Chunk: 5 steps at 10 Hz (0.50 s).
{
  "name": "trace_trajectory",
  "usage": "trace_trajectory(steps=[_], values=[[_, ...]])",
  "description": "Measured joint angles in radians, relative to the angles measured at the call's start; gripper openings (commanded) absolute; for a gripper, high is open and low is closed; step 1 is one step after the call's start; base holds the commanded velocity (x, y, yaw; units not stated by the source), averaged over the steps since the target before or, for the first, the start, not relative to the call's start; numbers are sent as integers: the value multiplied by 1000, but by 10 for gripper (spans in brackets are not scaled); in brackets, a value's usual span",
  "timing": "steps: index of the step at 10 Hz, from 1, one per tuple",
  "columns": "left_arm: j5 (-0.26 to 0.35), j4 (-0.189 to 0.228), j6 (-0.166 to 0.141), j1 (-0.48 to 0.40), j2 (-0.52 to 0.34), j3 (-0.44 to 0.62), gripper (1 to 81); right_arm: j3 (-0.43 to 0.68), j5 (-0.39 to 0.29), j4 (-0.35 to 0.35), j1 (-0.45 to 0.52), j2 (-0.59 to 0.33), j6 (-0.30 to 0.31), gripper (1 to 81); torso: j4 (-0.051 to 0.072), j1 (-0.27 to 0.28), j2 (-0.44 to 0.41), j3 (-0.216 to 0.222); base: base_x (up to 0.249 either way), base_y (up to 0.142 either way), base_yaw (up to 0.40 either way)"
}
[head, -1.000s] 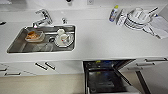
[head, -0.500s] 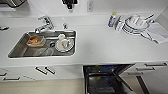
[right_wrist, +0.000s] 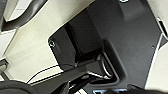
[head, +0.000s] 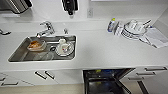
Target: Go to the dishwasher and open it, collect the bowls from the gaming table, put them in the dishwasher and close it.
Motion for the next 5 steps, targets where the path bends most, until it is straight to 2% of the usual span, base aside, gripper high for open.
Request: trace_trajectory(steps=[2,5], values=[[1,1,0,6,0,0,811,-36,-5,0,90,42,1,811,0,44,-70,0,0,0,0],[3,4,0,15,0,0,811,-81,-32,-1,164,67,5,811,0,110,-174,0,0,0,0]])
